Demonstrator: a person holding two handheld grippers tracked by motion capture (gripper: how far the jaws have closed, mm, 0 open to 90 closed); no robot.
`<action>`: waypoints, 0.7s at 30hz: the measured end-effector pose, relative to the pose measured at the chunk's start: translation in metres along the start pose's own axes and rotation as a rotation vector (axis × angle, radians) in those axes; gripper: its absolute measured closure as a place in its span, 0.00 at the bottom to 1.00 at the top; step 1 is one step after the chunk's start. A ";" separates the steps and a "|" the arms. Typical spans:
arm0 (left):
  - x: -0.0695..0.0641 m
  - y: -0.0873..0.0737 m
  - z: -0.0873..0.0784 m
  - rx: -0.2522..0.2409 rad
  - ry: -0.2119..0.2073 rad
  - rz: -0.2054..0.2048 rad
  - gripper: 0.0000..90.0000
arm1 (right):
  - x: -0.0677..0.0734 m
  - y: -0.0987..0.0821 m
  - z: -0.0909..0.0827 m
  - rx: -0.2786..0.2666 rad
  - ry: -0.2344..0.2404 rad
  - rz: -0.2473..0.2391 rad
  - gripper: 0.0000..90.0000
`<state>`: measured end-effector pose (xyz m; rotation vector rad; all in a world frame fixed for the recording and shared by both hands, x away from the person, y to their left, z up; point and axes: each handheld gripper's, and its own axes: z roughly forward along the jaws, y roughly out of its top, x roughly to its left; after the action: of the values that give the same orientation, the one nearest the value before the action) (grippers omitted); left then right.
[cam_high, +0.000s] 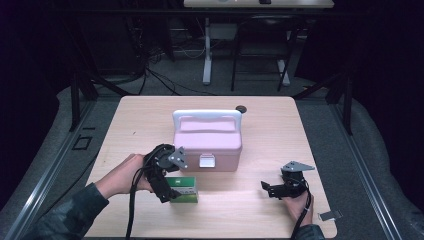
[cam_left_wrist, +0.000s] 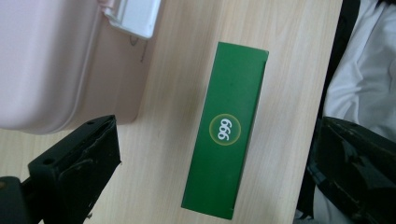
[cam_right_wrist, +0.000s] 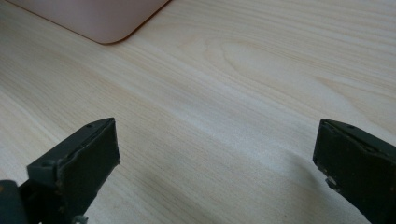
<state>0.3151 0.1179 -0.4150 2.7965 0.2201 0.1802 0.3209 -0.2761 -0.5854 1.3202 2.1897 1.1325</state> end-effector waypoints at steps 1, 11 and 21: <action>-0.001 0.001 0.001 0.015 -0.003 0.002 0.00 | 0.000 -0.001 0.000 -0.003 0.001 0.007 0.00; -0.006 0.015 0.011 0.135 -0.042 0.093 0.18 | -0.001 -0.001 0.000 -0.007 0.013 0.010 0.00; -0.004 0.025 0.019 0.226 -0.068 0.123 0.58 | -0.001 -0.001 0.001 -0.001 0.021 0.007 0.00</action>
<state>0.3176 0.0879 -0.4245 3.0371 0.0540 0.0944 0.3211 -0.2772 -0.5869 1.3218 2.2011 1.1549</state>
